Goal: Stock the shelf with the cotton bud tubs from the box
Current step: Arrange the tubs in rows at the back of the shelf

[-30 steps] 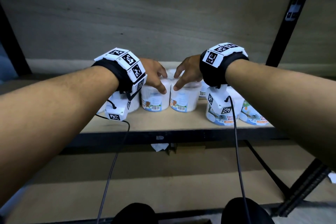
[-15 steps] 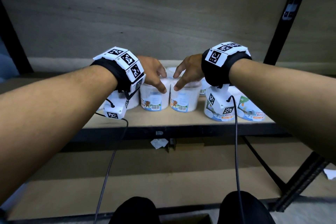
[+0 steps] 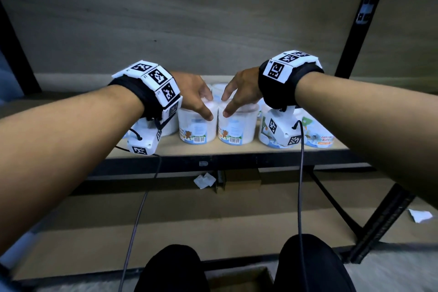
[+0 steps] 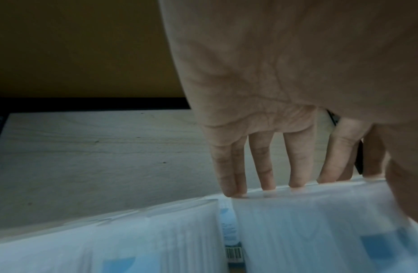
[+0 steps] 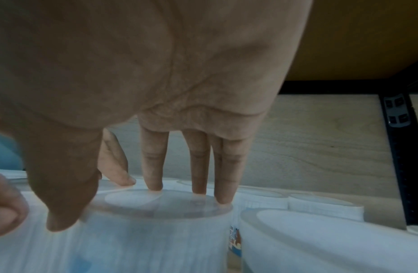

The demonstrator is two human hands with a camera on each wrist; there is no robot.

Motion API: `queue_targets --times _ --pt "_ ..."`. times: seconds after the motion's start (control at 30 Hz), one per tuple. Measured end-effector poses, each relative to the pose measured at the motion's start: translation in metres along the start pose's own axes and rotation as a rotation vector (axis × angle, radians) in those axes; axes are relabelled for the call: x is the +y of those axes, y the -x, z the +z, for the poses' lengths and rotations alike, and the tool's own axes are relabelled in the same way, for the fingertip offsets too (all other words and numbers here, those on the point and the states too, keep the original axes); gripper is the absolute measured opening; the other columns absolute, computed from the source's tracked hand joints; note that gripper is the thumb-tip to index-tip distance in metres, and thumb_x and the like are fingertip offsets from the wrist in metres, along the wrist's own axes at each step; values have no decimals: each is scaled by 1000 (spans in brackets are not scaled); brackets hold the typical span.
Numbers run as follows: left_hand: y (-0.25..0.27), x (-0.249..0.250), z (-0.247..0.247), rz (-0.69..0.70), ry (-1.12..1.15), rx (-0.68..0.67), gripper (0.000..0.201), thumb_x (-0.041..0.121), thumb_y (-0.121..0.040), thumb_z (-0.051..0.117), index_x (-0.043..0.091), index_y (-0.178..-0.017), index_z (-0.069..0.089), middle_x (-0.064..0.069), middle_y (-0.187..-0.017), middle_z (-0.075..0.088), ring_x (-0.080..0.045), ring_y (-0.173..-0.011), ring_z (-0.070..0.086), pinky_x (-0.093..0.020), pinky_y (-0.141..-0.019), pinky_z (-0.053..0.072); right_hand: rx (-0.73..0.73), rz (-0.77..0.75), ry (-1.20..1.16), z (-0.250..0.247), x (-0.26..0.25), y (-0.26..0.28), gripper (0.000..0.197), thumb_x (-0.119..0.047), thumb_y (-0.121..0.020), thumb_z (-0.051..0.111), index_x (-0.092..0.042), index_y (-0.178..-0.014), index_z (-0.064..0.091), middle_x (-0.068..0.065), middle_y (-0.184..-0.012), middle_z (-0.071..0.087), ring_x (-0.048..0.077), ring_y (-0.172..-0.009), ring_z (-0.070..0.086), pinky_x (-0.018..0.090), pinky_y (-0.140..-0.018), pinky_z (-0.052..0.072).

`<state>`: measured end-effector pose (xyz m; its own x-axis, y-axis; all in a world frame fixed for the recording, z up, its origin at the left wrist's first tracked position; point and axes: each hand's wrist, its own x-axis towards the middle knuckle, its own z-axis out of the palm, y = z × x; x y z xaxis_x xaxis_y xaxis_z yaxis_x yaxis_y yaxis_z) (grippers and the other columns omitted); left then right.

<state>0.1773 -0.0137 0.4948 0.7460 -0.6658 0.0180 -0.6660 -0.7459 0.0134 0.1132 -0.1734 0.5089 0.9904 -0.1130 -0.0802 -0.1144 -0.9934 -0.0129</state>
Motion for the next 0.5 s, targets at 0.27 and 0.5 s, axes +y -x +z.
queue_targets --times 0.27,0.5 --pt "17 5 -1 32 -16 -6 61 60 -78 69 33 -132 59 8 -138 53 -17 -126 49 -27 -99 37 1 -9 17 1 -2 18 59 -58 -75 74 -38 -128 60 -11 -131 53 18 -123 50 33 -101 41" --pt "21 3 1 33 -20 -19 70 66 -77 67 37 -139 51 10 -144 48 -16 -127 48 -28 -101 36 -25 6 22 -1 -3 25 61 -61 -75 72 -39 -130 58 -10 -141 48 18 -130 45 32 -103 36"
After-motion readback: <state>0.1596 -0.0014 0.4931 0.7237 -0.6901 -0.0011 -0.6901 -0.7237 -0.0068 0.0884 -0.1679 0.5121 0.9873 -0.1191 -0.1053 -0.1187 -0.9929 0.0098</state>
